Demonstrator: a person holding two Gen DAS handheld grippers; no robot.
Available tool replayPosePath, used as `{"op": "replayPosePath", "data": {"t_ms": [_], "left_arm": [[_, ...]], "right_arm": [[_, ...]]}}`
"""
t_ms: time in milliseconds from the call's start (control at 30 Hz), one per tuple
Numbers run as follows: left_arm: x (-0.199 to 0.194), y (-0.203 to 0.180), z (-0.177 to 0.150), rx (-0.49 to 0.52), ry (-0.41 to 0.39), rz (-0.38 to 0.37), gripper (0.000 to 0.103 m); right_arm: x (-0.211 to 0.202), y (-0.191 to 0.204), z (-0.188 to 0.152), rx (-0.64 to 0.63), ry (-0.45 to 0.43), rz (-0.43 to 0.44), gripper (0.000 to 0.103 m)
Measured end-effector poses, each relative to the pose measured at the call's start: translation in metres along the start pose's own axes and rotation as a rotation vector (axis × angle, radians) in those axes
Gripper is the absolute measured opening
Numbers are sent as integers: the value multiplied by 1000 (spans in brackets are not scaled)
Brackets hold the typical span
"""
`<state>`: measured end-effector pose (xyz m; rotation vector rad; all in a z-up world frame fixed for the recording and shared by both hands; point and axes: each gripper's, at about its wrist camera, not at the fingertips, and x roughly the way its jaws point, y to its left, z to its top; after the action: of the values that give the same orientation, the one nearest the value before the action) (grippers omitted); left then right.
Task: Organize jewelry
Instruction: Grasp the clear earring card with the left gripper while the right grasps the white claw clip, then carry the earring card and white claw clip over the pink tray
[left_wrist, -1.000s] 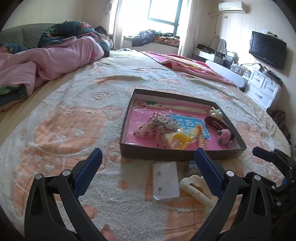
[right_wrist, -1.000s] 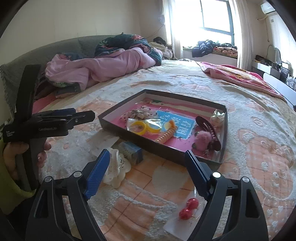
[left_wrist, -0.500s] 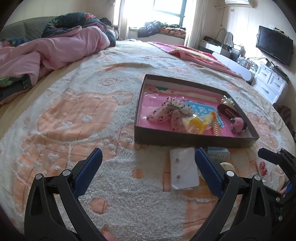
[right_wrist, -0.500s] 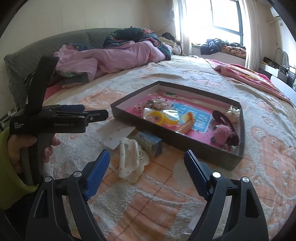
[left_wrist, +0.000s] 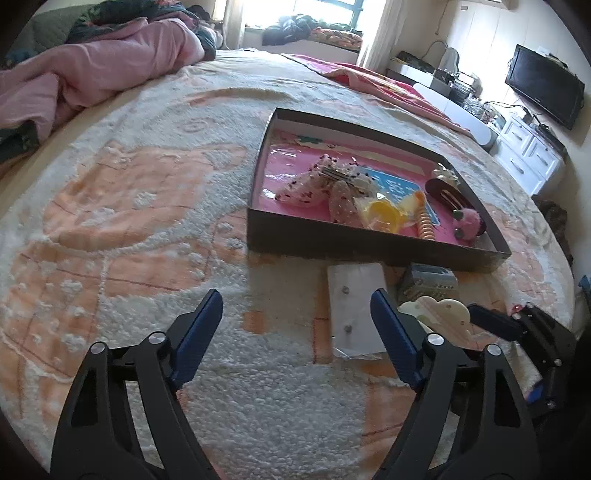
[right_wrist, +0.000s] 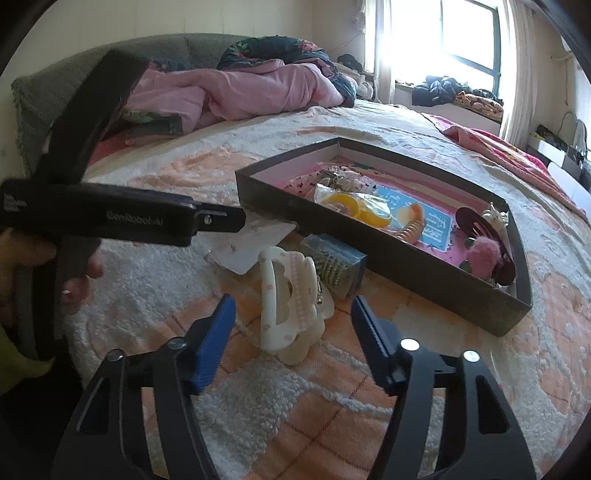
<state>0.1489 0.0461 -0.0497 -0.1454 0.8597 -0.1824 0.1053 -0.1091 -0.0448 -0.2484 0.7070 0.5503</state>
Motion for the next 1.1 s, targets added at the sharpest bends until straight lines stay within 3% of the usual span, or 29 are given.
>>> {"op": "replayPosePath", "data": {"t_ms": [67,133,533,600,667,700,1100], "left_arm": [[1,-2,0,4,6,-8,67],[3,-3,0,6,12,-14,66],[18,-26,-1,57,60,-74,61],[22,-31,-1,71,66,-70,55],[25,-36,-2,96,71,-49,36],[27,-38,-3,110,80,-42,34],[-6,-54,7,136,-16,-80,33]], "right_arm": [[4,0,-2,-11,10,-8,42],[6,-2,-3,-8,20,-10,34],[-20,-33,-2,86,20,-28,34],[-27,-44,0,116,1,-39,34],[-32,-53,2,139,-16,-44,34],[-34,-56,2,148,-22,-48,34],[-51,-77,12,208,-87,-42,34]]}}
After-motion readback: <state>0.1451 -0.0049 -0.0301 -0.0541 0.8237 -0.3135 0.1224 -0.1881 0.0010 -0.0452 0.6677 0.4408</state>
